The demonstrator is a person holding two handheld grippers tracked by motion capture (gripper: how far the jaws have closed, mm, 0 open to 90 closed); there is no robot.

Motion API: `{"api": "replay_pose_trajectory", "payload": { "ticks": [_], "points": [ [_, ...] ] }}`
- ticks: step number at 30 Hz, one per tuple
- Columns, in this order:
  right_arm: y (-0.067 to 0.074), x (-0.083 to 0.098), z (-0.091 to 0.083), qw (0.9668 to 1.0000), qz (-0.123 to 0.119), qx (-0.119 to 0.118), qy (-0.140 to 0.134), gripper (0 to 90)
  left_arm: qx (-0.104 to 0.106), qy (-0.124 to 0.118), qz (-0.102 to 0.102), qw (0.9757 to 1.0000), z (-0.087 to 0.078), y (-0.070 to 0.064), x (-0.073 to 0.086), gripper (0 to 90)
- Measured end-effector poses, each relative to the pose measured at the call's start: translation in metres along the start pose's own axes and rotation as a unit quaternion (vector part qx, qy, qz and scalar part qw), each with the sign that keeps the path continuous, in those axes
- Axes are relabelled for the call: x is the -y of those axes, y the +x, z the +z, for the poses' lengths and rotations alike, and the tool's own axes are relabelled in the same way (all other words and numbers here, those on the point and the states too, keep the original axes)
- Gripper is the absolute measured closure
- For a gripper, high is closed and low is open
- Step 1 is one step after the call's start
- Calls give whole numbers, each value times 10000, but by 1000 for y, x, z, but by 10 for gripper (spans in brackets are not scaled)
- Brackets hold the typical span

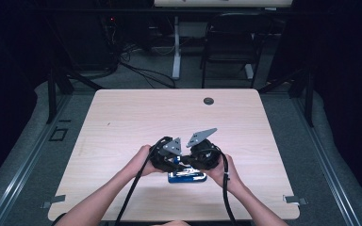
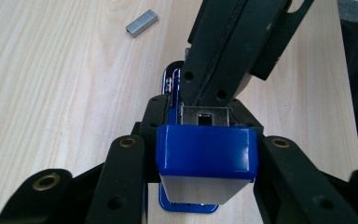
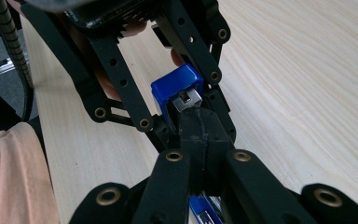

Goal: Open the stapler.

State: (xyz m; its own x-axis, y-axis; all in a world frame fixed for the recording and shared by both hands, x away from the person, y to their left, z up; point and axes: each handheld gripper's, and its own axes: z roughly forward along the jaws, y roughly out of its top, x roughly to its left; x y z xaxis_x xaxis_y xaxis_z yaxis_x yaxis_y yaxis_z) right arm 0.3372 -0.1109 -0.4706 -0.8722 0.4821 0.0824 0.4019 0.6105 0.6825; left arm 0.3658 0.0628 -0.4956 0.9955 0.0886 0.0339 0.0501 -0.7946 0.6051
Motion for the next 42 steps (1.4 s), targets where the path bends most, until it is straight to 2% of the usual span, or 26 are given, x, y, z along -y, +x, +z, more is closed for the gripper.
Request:
{"api": "replay_pose_trajectory", "payload": {
  "ticks": [4,9,12,13,15,17,18,19,20,26,30,32,36,37,42],
  "points": [
    [-2,2,-4,10000,25,9,-91,900,12,7,-4,10000,-1,-1,1,656],
    [-14,10,-12,9999,159,12,-11,900,3,-62,-12,10000,-3,0,4,656],
    [-25,20,-11,9992,328,75,231,900,4,-75,-18,10000,-4,0,5,656],
    [-34,29,-7,9978,446,114,470,900,25,-62,-17,10000,-4,0,6,656],
    [-37,32,-5,9973,465,110,556,900,33,-42,-6,10000,-5,0,5,656],
    [-41,38,2,9953,501,97,829,900,30,-35,17,10000,-4,0,5,656],
    [-41,40,5,9939,566,114,938,900,29,-33,21,10000,-4,0,5,656],
    [-42,41,7,9936,554,104,982,900,22,-48,22,10000,-4,-1,5,657],
    [-41,42,12,9921,510,88,1142,900,-16,-76,12,10000,-3,-1,5,657],
    [-40,44,17,9900,371,246,1339,900,-19,-37,44,10000,-2,-2,3,657],
    [-39,45,19,9898,365,295,1343,900,-10,14,52,10000,-1,-3,1,658],
    [-39,47,20,9905,452,279,1268,900,-61,14,9,10000,-1,-4,1,659],
    [-40,48,23,9892,494,273,1351,900,-66,138,-6,9999,-2,-4,2,659],
    [-41,48,24,9883,494,306,1408,900,-105,167,-31,9998,-3,-4,3,659],
    [-39,49,27,9860,406,412,1562,900,-41,198,-199,9996,-8,-2,12,659]
  ]
}}
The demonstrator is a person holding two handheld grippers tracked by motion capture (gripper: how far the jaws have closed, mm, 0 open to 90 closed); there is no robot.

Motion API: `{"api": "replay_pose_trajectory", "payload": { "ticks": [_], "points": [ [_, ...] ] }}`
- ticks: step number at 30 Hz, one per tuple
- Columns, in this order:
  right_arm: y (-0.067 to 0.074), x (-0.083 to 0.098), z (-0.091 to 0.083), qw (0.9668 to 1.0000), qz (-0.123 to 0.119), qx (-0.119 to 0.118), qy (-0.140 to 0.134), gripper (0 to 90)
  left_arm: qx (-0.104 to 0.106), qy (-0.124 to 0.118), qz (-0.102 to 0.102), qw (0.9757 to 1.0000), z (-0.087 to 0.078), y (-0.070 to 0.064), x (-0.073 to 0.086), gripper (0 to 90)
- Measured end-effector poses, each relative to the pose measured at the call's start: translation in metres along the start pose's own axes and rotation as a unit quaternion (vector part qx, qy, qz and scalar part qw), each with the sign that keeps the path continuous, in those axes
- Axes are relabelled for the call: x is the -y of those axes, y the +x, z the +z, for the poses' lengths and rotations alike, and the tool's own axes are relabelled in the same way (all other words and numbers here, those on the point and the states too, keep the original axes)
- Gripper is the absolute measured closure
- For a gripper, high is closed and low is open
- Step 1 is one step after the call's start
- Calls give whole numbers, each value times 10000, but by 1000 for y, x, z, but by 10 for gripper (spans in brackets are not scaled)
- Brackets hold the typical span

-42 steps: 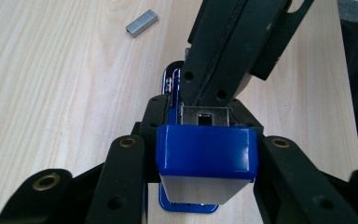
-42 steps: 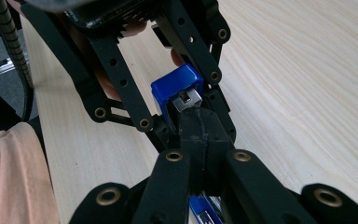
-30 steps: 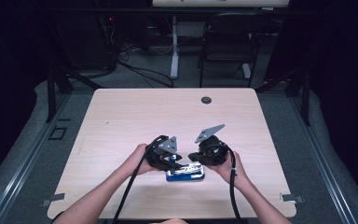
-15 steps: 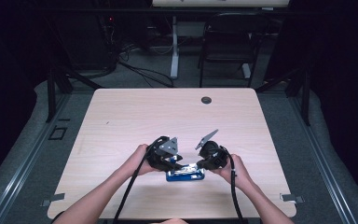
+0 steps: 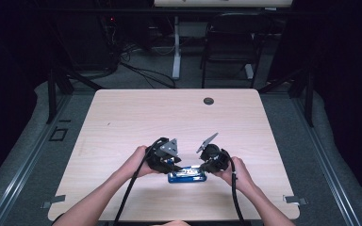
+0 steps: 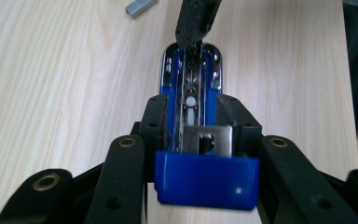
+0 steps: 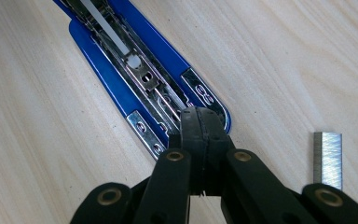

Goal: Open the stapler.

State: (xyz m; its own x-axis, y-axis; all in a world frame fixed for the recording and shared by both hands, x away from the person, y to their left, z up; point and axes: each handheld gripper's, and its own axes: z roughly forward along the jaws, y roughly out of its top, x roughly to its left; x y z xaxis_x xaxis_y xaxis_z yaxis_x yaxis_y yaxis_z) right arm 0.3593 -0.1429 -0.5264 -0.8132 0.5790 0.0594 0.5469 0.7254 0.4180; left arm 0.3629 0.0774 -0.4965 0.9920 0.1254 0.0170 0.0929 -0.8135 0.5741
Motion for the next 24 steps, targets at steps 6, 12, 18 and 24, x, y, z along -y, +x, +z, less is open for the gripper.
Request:
{"api": "replay_pose_trajectory", "payload": {
  "ticks": [6,12,18,24],
  "points": [
    [-1,0,0,10000,12,-17,1,900,144,-32,-167,9998,-4,4,15,659],
    [-2,1,0,9999,55,-69,-67,900,163,7,-193,9997,-5,4,18,658],
    [-3,1,0,9999,66,-75,-81,900,188,53,-245,9995,-5,4,22,657],
    [-2,1,0,9999,60,-71,-77,900,224,67,-288,9993,-5,5,26,657]
  ]
}}
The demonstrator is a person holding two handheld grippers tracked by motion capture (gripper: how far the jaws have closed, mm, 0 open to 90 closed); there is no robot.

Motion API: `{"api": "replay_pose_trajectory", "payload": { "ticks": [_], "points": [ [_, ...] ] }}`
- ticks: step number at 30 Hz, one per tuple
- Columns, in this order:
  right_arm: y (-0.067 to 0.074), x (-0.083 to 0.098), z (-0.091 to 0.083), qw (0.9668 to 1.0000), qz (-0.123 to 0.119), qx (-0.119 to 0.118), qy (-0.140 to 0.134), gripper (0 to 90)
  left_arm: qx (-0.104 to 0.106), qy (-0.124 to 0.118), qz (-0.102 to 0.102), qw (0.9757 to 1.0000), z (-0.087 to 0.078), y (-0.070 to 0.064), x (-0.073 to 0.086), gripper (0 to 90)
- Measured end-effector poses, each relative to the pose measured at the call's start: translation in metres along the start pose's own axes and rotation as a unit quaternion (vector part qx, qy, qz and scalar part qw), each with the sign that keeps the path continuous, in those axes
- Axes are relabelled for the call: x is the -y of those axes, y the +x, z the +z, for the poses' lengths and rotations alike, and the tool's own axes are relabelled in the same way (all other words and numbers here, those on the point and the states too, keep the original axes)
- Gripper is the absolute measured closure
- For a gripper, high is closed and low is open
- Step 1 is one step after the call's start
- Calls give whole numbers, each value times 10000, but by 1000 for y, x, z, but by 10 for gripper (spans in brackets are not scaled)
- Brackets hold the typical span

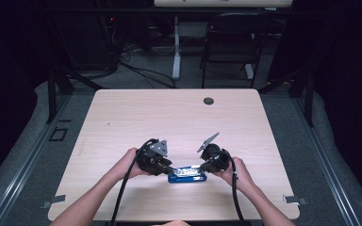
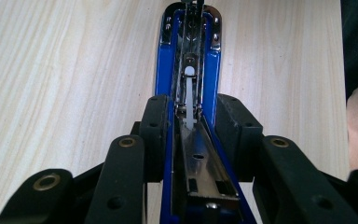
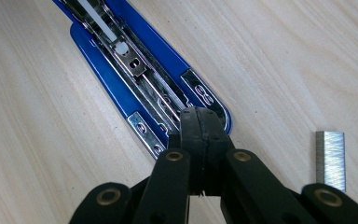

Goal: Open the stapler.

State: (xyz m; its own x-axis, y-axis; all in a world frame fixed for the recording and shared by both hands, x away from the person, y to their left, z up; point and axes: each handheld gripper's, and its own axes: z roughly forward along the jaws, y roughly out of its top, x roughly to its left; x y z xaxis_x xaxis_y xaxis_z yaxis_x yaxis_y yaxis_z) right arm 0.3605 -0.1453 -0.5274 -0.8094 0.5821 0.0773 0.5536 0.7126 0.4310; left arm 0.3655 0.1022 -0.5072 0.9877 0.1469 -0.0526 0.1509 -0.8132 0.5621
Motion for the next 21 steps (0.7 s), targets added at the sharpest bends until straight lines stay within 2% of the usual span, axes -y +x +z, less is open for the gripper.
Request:
{"api": "replay_pose_trajectory", "payload": {
  "ticks": [14,21],
  "points": [
    [-1,1,0,10000,22,-31,-13,900,107,211,-88,9997,2,4,10,658],
    [-1,1,0,10000,22,-33,-20,900,38,199,-190,9996,4,3,15,655]
  ]
}}
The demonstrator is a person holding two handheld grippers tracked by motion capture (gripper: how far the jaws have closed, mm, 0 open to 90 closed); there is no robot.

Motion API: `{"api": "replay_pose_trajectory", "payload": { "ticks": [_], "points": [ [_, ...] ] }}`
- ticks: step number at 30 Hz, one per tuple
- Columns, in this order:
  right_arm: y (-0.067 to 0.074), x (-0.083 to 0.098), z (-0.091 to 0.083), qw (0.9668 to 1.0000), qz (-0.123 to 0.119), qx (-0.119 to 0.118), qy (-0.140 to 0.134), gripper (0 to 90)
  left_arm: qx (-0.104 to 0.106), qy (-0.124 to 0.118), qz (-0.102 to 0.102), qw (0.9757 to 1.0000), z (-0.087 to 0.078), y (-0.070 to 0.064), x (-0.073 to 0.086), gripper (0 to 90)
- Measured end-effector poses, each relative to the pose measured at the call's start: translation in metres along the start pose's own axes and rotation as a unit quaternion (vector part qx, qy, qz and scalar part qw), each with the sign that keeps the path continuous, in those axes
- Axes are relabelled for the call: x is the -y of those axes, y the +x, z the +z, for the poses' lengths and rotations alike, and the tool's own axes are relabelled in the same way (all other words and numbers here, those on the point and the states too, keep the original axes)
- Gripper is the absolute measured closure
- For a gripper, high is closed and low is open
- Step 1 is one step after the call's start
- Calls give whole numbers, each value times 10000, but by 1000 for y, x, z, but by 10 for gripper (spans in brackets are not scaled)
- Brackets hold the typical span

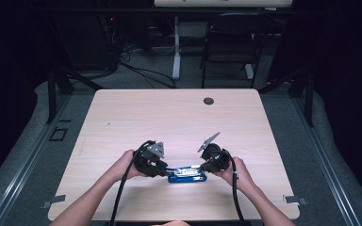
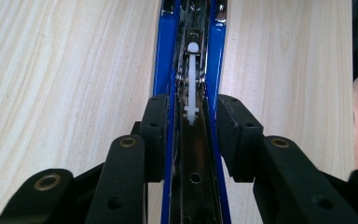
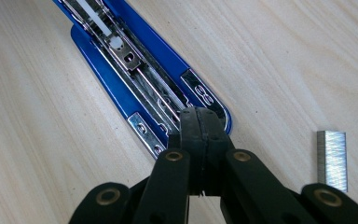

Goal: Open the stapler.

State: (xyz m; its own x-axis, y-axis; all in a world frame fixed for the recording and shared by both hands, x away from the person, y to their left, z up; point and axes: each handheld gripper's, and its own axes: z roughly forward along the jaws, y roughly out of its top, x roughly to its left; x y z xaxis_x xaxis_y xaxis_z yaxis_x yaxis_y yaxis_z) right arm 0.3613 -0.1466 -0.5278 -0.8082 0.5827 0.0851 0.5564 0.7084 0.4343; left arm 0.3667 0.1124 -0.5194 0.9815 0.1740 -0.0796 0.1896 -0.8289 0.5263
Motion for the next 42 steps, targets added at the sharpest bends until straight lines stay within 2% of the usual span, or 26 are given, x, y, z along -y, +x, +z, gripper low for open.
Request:
{"api": "replay_pose_trajectory", "payload": {
  "ticks": [7,15,24,31,42],
  "points": [
    [0,0,0,10000,18,-8,-4,900,84,18,-44,10000,4,3,6,651],
    [0,0,0,10000,20,-5,-5,900,84,233,-12,9997,13,5,9,646],
    [0,0,1,10000,54,-26,-49,900,116,184,-29,9998,14,6,12,641],
    [0,0,0,10000,50,-12,-35,900,159,146,-181,9996,11,8,19,624],
    [0,0,0,10000,72,-16,-33,900,104,96,-381,9992,6,7,30,611]
  ]
}}
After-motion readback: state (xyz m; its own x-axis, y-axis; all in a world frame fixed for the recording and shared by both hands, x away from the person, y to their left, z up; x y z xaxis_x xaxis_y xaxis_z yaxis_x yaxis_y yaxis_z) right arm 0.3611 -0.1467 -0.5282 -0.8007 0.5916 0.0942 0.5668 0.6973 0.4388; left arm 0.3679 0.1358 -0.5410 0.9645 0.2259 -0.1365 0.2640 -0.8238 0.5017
